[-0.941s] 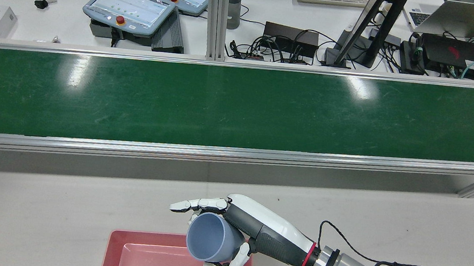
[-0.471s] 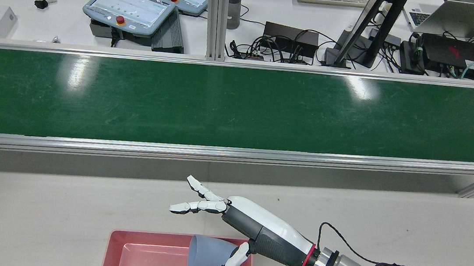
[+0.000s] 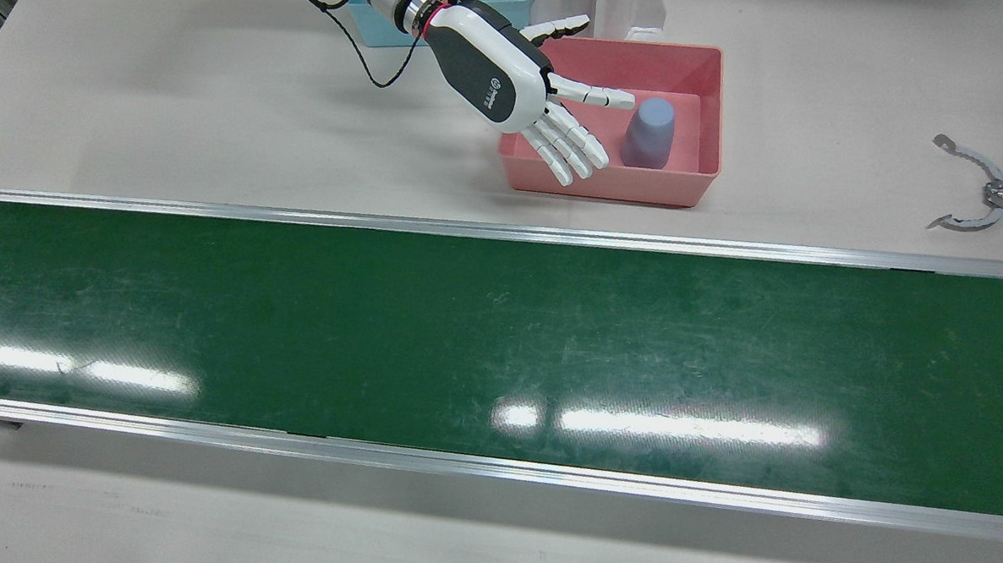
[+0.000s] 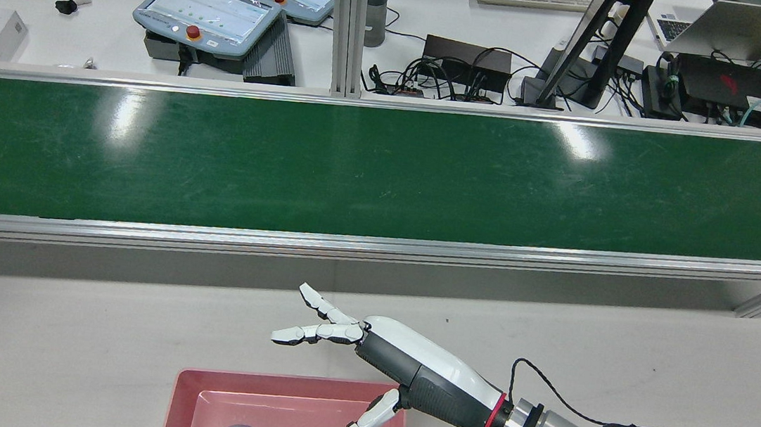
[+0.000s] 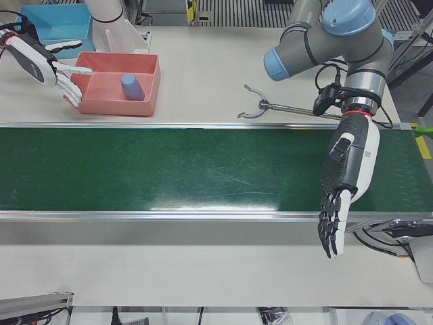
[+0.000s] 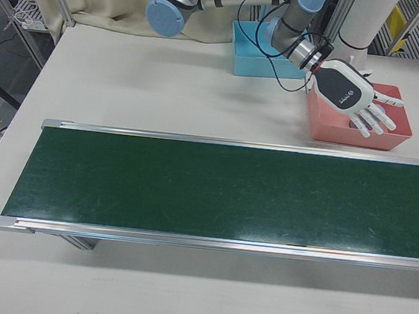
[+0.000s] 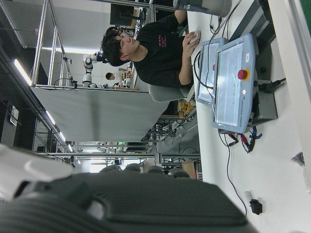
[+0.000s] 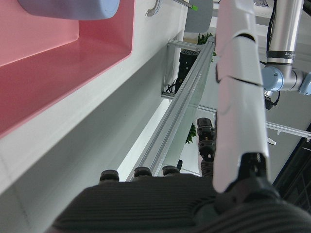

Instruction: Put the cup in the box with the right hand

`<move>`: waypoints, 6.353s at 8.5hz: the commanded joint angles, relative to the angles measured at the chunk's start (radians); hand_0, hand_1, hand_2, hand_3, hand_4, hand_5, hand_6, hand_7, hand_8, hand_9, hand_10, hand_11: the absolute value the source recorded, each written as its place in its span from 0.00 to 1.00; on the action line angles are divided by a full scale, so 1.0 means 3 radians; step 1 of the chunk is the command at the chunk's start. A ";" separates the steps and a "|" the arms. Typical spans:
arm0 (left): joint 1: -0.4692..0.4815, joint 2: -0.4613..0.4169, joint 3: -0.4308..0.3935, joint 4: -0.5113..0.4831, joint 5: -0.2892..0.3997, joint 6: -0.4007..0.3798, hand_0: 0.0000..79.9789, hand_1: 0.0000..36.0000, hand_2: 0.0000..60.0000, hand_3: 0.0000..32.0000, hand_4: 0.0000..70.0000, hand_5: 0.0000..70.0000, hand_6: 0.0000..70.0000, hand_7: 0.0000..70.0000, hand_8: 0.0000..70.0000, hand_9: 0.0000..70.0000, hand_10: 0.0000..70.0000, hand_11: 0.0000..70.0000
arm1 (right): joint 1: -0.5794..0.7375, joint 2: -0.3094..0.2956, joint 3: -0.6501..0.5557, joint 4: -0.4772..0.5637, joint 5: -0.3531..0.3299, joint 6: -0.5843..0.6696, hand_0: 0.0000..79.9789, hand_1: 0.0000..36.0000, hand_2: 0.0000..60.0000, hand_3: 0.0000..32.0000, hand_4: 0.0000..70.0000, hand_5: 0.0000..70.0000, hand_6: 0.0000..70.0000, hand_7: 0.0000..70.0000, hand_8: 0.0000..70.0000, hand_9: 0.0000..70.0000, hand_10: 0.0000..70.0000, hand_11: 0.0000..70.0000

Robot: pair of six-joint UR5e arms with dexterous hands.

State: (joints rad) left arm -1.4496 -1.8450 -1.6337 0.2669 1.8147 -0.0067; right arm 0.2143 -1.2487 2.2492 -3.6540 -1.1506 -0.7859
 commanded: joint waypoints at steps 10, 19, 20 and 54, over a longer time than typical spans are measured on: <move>0.0000 -0.0001 0.0000 0.0000 0.0000 -0.0003 0.00 0.00 0.00 0.00 0.00 0.00 0.00 0.00 0.00 0.00 0.00 0.00 | 0.3327 -0.0378 -0.0884 0.0031 -0.0914 0.1464 0.79 1.00 0.72 0.00 0.00 0.17 0.14 0.40 0.16 0.29 0.11 0.21; 0.0000 -0.0001 0.0005 0.0000 0.0000 0.0002 0.00 0.00 0.00 0.00 0.00 0.00 0.00 0.00 0.00 0.00 0.00 0.00 | 0.4214 -0.0511 -0.2138 0.1161 -0.1375 0.1633 0.67 0.72 0.20 0.00 0.00 0.09 0.00 0.00 0.00 0.00 0.00 0.00; 0.0000 0.0004 0.0010 -0.0005 0.0000 0.0002 0.00 0.00 0.00 0.00 0.00 0.00 0.00 0.00 0.00 0.00 0.00 0.00 | 0.4301 -0.0552 -0.2154 0.1156 -0.1375 0.1643 0.67 0.74 0.23 0.00 0.00 0.09 0.00 0.00 0.00 0.00 0.00 0.00; 0.0005 -0.0001 0.0021 -0.0005 0.0000 -0.0003 0.00 0.00 0.00 0.00 0.00 0.00 0.00 0.00 0.00 0.00 0.00 0.00 | 0.4184 -0.0936 -0.1443 0.0915 -0.1370 0.1807 0.70 0.87 0.43 0.00 0.00 0.11 0.04 0.04 0.00 0.00 0.00 0.00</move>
State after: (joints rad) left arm -1.4481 -1.8453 -1.6275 0.2649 1.8146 -0.0074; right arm 1.4668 -1.5283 1.8104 -3.3794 -1.5616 -0.2439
